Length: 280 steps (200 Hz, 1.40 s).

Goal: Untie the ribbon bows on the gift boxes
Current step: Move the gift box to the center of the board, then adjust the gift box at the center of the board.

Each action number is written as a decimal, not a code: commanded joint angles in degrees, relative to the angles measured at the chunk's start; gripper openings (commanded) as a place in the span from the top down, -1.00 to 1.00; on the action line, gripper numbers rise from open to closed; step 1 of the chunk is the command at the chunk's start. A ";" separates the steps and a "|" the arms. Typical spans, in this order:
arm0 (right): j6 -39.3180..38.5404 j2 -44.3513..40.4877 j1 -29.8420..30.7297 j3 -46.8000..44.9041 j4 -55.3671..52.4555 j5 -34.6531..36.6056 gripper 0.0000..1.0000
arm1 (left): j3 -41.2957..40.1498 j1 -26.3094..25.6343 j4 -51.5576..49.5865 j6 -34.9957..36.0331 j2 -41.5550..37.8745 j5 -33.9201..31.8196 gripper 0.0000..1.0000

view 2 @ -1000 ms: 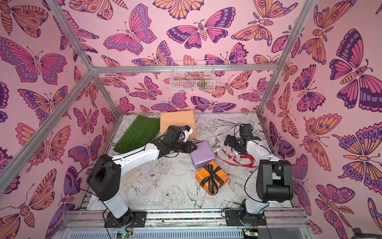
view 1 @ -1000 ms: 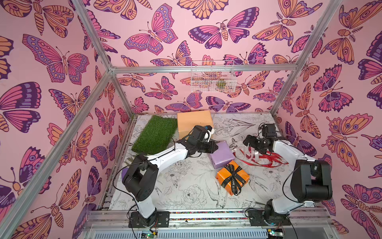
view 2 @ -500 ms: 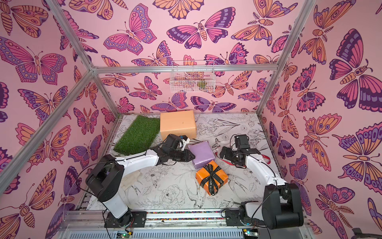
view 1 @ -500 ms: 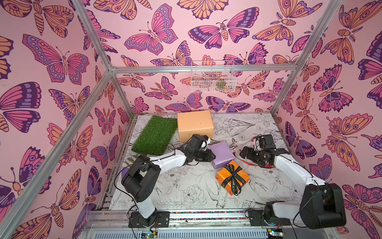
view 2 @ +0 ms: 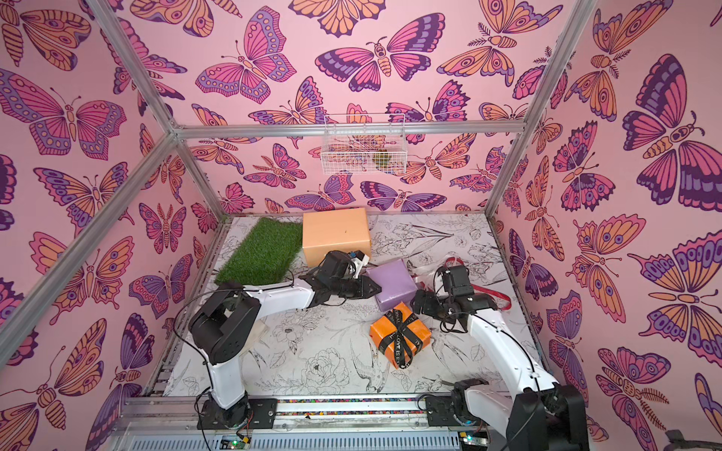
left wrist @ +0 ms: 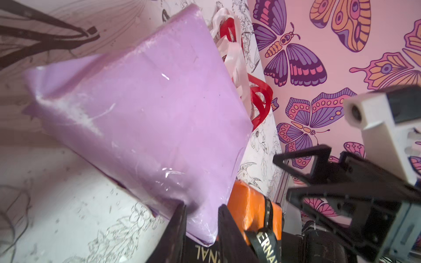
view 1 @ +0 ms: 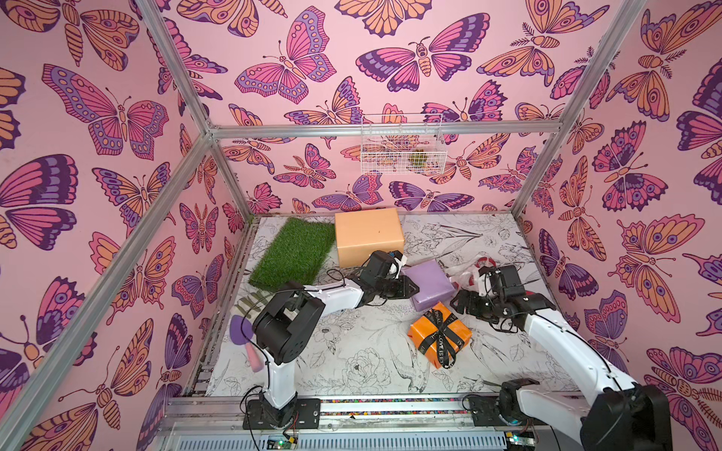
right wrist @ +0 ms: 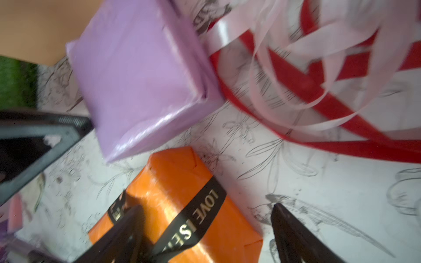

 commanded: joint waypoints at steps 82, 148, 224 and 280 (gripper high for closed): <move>16.88 -1.78 20.14 -10.87 16.06 -8.76 -0.60 | -9.20 6.14 -5.84 4.07 -15.04 -3.02 -0.98; 20.30 14.03 29.57 -1.12 28.49 -5.41 -0.72 | -24.49 8.61 -21.53 -0.20 -34.28 1.20 -0.98; 14.65 6.48 28.87 -0.44 19.50 0.79 -0.89 | -33.74 5.14 -31.56 -6.76 -46.39 0.79 -0.99; 16.93 5.84 28.96 -5.11 18.40 -4.24 -0.40 | -35.07 2.06 -14.70 -14.99 -43.99 2.84 -0.98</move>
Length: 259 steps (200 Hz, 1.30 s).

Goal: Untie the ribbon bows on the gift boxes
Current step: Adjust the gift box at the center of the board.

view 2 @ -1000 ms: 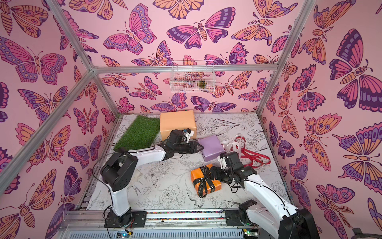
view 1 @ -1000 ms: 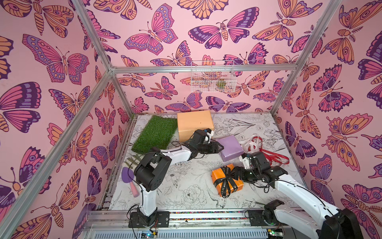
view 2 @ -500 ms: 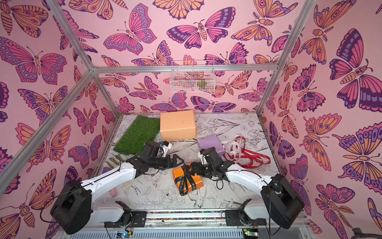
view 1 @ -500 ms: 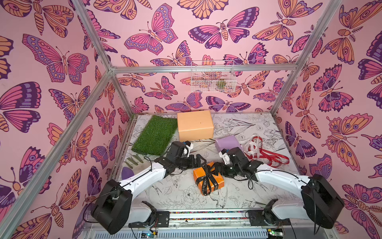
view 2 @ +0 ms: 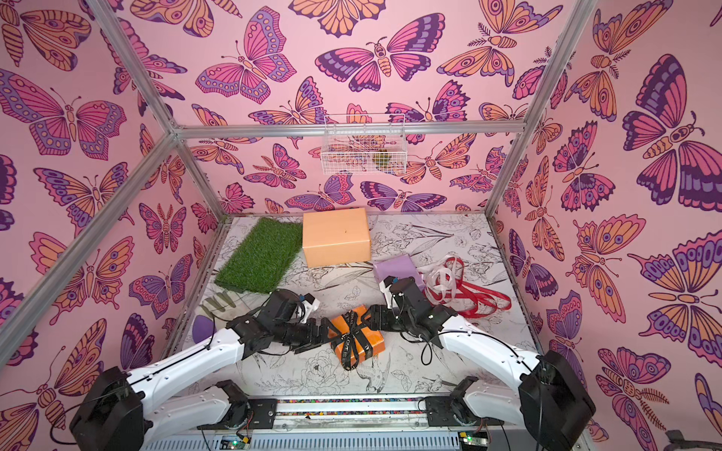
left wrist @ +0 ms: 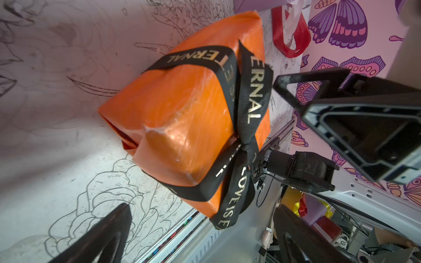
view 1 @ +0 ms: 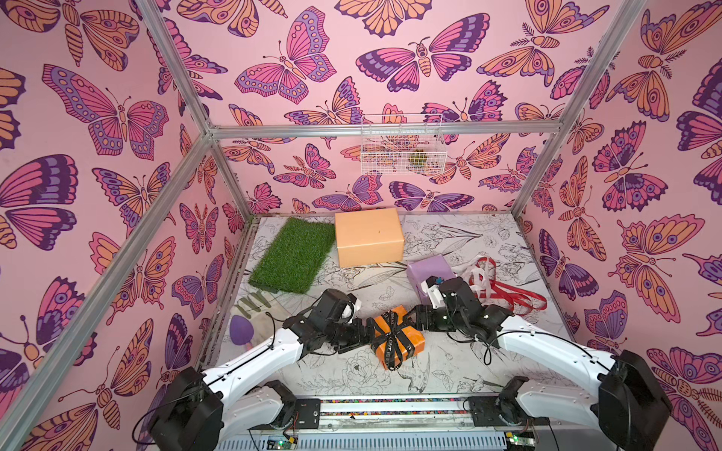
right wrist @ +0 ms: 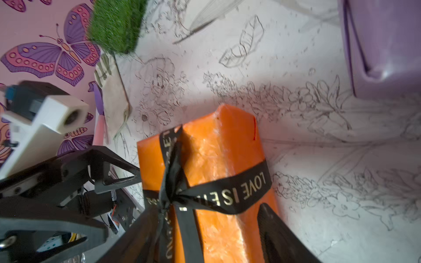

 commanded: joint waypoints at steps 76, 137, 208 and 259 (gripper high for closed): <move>7.56 2.34 1.01 -5.60 11.09 -7.04 -0.17 | 7.06 0.62 28.50 -4.60 18.07 2.34 -0.99; 6.33 1.45 0.94 -5.53 6.39 -4.87 -0.61 | 15.30 6.59 29.54 2.35 27.93 3.41 -0.99; 1.26 -7.93 -2.73 1.59 -10.23 6.21 -0.46 | 13.50 11.59 9.27 15.05 16.63 -1.89 -0.99; 0.90 -1.10 -4.09 6.82 -4.22 2.99 -0.10 | 8.89 8.60 6.04 16.02 11.33 -5.67 -0.51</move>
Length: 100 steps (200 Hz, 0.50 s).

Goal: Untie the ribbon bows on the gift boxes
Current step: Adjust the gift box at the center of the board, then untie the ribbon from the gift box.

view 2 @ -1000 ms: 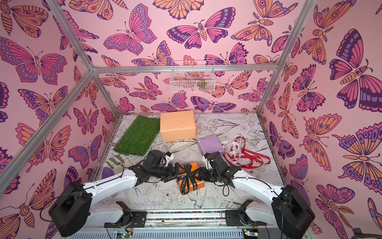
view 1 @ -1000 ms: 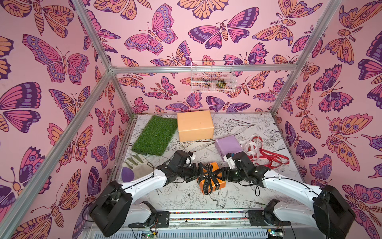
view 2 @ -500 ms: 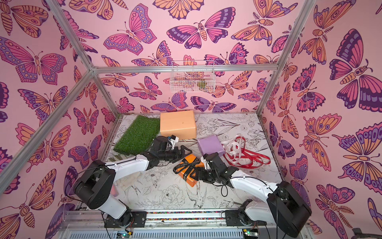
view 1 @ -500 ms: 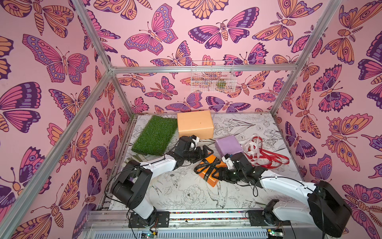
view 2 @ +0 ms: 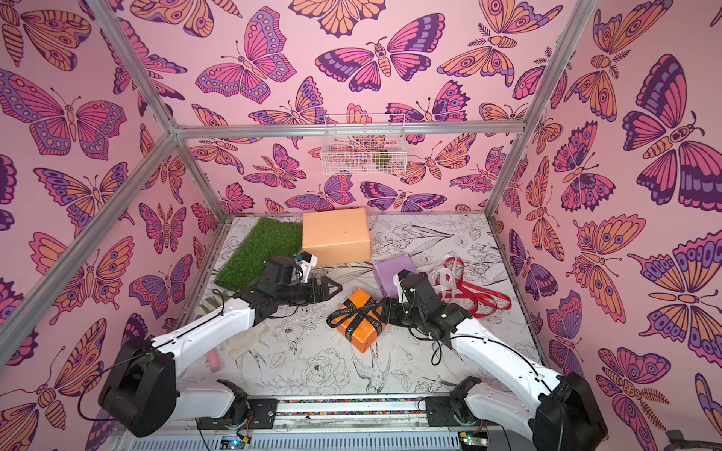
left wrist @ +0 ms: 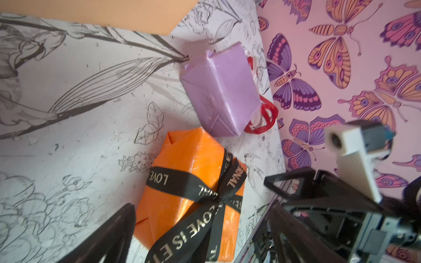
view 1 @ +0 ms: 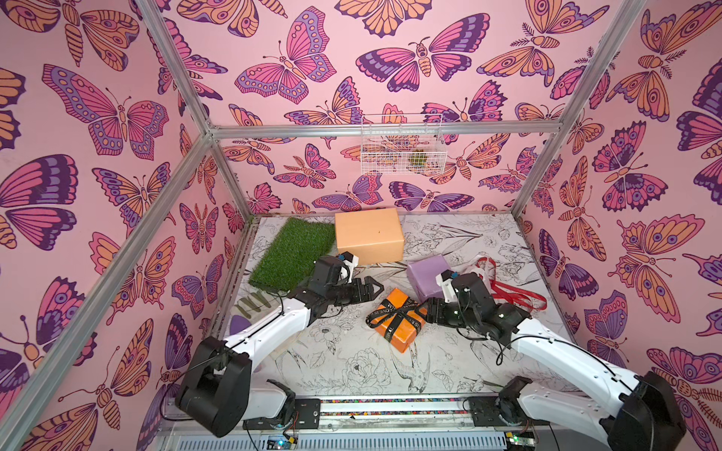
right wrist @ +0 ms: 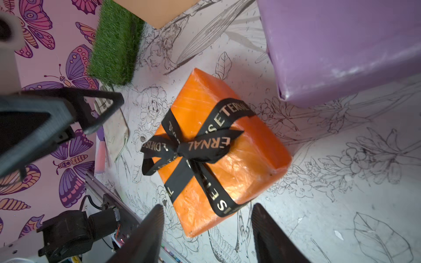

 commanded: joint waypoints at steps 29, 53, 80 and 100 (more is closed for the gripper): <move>-2.86 9.85 -1.14 5.09 2.84 -3.14 0.01 | -0.93 -4.71 -4.21 4.30 2.29 -3.33 0.11; -2.57 13.38 -1.32 5.71 6.77 -5.56 0.03 | 0.65 -6.15 -4.22 5.37 5.02 -3.46 0.12; -1.87 15.58 -1.31 5.53 11.70 -8.67 0.06 | 0.68 -6.24 -4.34 6.29 7.01 -3.05 0.14; -1.70 16.31 -1.32 5.52 15.46 -10.03 0.06 | 0.32 -6.28 -4.35 6.56 8.05 -2.90 0.15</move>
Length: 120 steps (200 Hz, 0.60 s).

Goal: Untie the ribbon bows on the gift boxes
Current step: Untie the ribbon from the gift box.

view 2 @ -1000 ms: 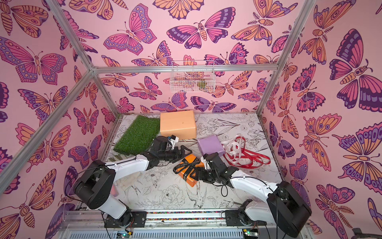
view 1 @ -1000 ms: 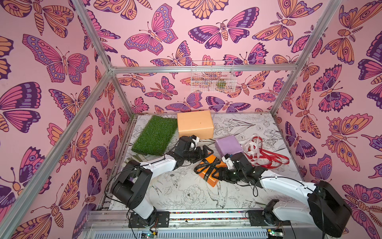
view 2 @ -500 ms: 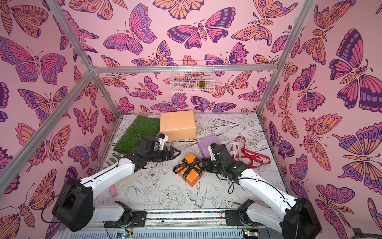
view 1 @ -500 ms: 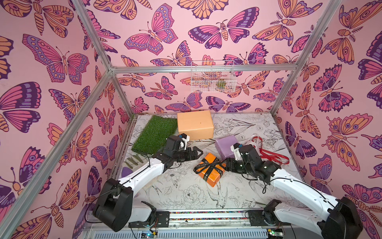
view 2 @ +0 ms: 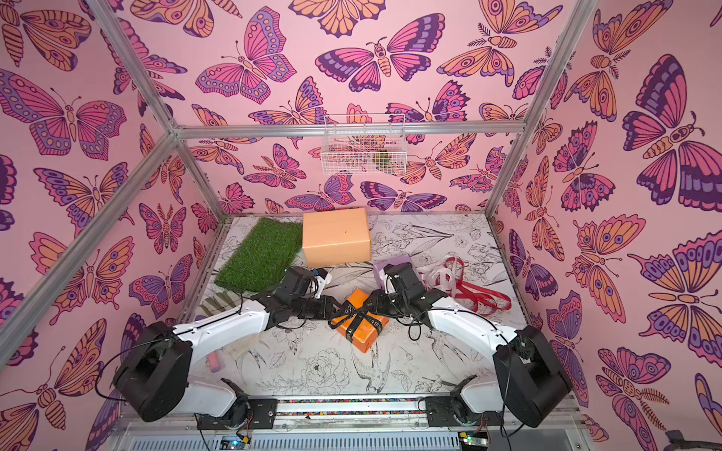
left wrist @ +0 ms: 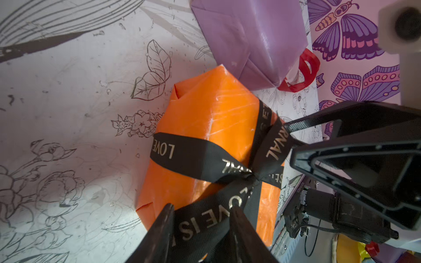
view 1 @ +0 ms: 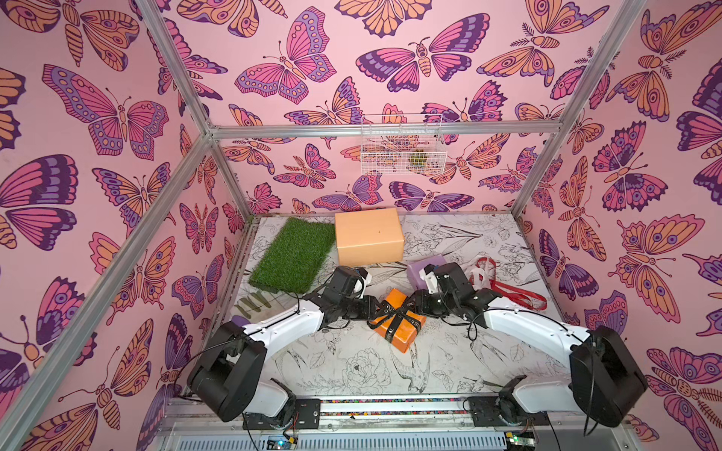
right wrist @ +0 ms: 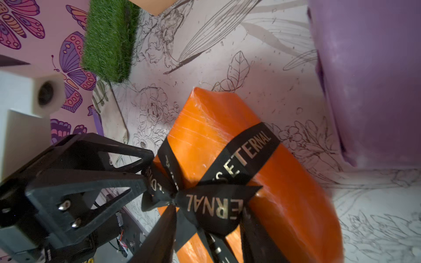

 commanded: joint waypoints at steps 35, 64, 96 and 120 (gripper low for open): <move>-0.59 2.33 -0.09 2.13 10.36 -6.16 0.10 | 0.87 -0.19 -1.40 1.98 2.31 0.12 0.16; -0.81 3.48 -0.09 2.23 10.73 -7.21 0.14 | 1.38 -0.15 -1.39 2.39 2.52 -0.02 0.16; 0.33 3.69 0.44 1.90 14.82 -10.46 0.19 | 1.60 -0.20 -1.47 2.37 3.06 0.06 0.17; -1.56 4.53 1.61 4.24 11.66 -9.46 0.45 | 1.73 -0.11 -1.45 2.28 3.28 0.29 0.18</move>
